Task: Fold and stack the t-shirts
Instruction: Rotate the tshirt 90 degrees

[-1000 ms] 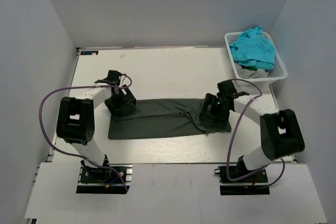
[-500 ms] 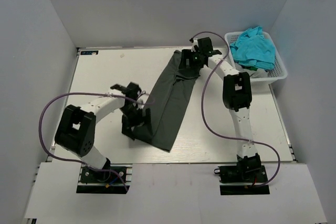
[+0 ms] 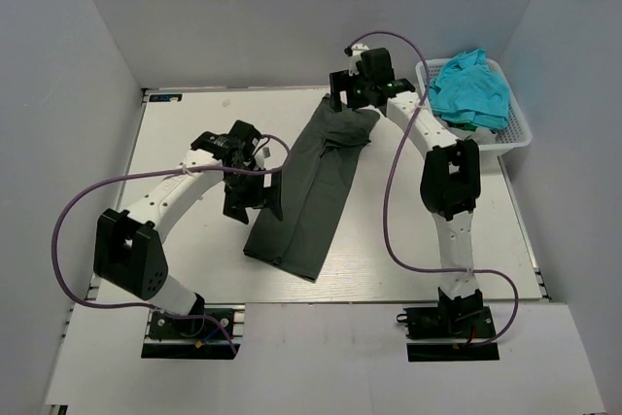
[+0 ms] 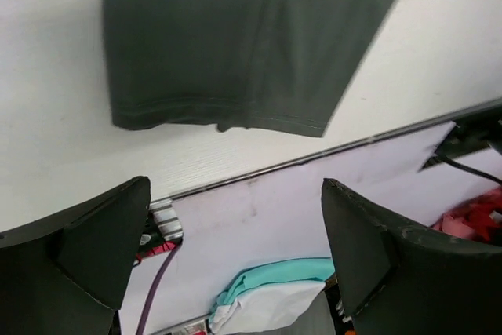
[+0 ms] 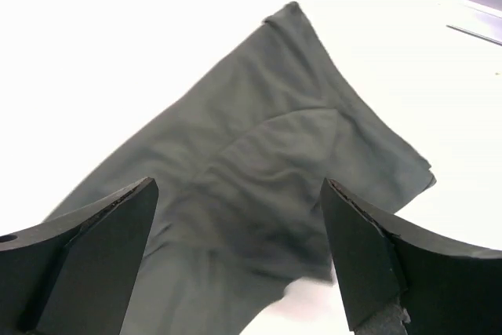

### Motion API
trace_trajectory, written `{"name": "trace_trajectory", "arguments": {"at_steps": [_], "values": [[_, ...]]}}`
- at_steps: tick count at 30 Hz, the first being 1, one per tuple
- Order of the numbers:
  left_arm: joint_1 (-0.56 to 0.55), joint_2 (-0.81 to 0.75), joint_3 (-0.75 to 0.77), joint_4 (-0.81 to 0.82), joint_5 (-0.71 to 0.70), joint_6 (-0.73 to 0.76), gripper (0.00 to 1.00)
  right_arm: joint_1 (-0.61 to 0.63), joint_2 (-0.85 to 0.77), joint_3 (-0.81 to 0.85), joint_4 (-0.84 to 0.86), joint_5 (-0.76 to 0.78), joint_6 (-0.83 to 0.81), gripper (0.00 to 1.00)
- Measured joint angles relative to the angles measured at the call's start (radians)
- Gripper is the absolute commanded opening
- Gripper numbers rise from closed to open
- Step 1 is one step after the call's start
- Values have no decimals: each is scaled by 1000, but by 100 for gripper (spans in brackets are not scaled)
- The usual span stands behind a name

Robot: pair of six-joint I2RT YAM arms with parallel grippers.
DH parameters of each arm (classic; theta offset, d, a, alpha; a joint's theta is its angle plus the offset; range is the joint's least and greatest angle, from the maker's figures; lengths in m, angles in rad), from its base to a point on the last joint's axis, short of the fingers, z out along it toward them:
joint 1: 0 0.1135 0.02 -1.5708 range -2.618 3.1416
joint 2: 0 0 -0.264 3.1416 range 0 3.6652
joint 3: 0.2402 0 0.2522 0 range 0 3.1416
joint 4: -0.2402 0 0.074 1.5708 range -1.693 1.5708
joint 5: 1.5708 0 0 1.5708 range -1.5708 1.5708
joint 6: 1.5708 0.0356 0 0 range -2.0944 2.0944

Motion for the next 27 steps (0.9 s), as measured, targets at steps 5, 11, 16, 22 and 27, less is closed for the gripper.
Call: {"name": "trace_trajectory", "arguments": {"at_steps": [5,11,16,22,27], "values": [[9,-29,-70,13,-91,-37,100,66,-131,-142,-43,-62,48,90],[13,-45,-86,29,-160,-80,100,172,-379,-639,-21,-214,159,90],[14,-32,-87,50,-167,-89,100,221,-428,-842,17,-300,210,90],[14,12,-87,71,-162,-95,100,213,-378,-893,98,-355,243,90],[14,17,-86,93,-139,-95,100,184,-365,-895,137,-376,263,90]]}}
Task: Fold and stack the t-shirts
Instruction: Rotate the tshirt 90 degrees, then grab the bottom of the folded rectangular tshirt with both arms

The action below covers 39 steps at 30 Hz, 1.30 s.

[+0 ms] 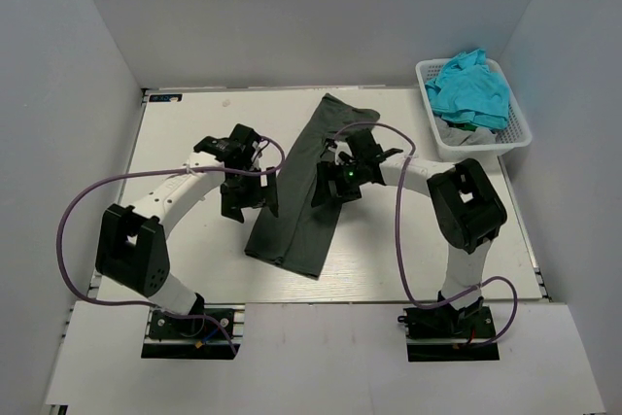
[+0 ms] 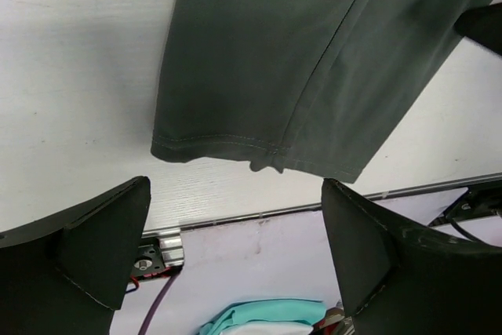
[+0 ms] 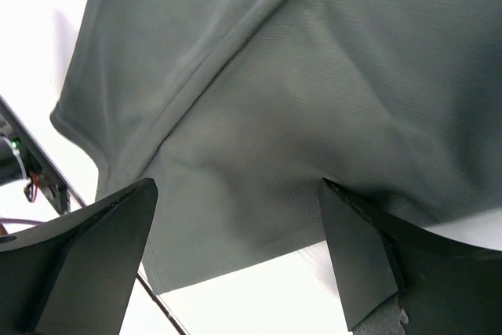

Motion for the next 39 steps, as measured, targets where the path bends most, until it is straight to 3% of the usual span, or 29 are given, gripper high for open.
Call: {"name": "trace_trajectory", "arguments": {"at_steps": [11,16,26,30,32,39], "values": [[-10,22,2,35,122,51,100,-206,-112,-84,-88,188,-14,90],[-48,24,-30,102,214,65,100,-233,-166,-88,-174,149,-58,90],[-275,89,-84,222,260,48,100,-216,-613,-370,-295,139,65,90],[-351,120,-113,262,250,34,94,-218,-724,-526,-376,146,151,90],[-380,137,-124,285,232,27,85,-218,-773,-584,-402,144,183,90],[-433,240,-123,341,158,18,69,-219,-813,-658,-405,138,255,90]]}}
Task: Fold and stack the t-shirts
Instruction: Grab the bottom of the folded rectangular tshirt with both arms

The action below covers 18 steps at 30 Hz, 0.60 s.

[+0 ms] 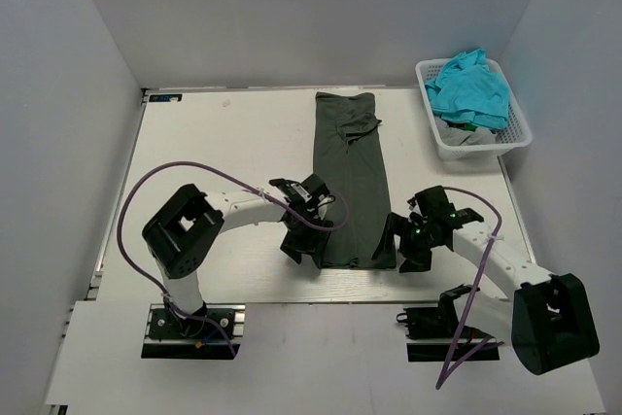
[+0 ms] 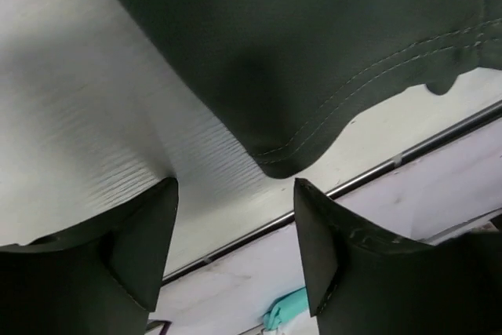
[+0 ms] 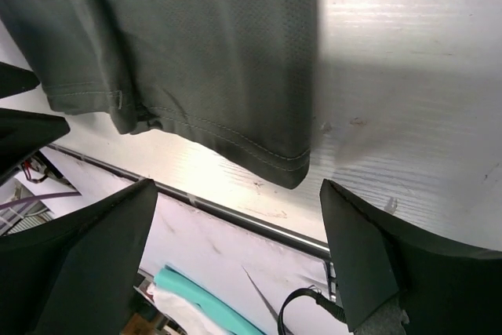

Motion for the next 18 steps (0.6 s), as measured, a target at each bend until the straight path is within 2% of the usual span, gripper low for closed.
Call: {"name": "trace_trajectory", "arguments": {"at_steps": [5,9,11,12,15,16,18], "values": [[-13,13,10,6,-15,0,62,0,19,-11,11,4,16,90],[-23,43,42,5,-26,0,43,0,51,-21,35,-2,30,82],[-29,57,54,11,-32,5,34,0,56,-22,42,-2,34,69],[-31,62,57,13,-32,7,22,0,60,-25,53,8,37,65],[-38,77,66,20,-30,13,0,0,74,-26,71,27,48,60],[-40,83,74,16,-29,16,0,0,82,-26,77,28,49,44],[-48,89,86,11,-32,19,0,0,105,-24,94,40,45,26]]}}
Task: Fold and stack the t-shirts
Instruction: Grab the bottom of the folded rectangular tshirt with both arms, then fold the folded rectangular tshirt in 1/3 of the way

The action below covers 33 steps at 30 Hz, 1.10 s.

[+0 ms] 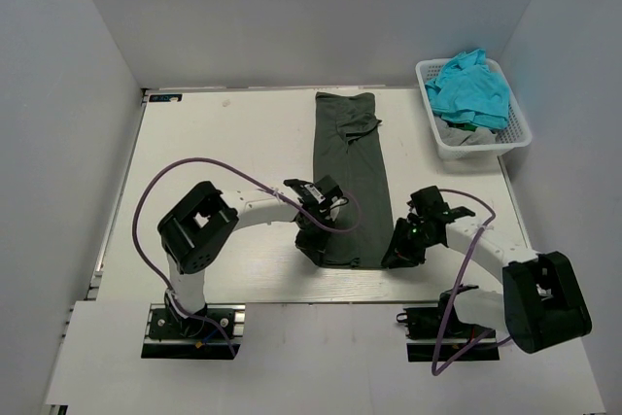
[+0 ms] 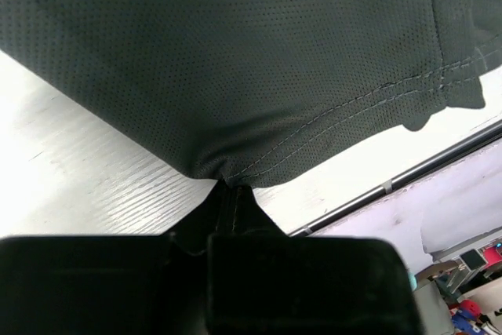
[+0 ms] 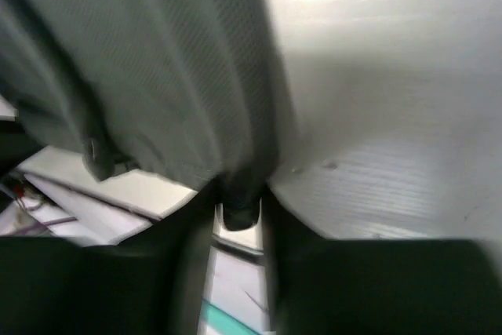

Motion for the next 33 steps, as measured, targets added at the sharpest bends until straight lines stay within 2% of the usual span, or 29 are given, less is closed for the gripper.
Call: {"name": "trace_trajectory", "arguments": {"at_steps": [1,2,3,8,16,19,23,29,33], "values": [[-3,4,5,-2,-1,1,0,0,11,0,7,5,-2,9],[-5,5,9,-5,-1,2,0,0,22,0,13,6,-2,2],[-6,5,10,-6,-3,1,0,0,29,0,16,6,1,0],[-10,-2,12,-25,-8,-16,0,0,9,-2,7,0,-1,0],[-34,-116,-11,-113,7,-99,0,39,-216,-2,-125,-68,-19,0],[-38,-145,-7,-142,6,-118,0,50,-244,0,-162,-71,-19,0],[-31,-118,72,-203,-11,-130,0,51,-152,97,-201,-18,-24,0],[4,21,386,-305,-133,-140,0,39,36,381,-185,84,-43,0],[61,108,547,-320,-179,-141,0,23,156,500,-157,114,-46,0]]}}
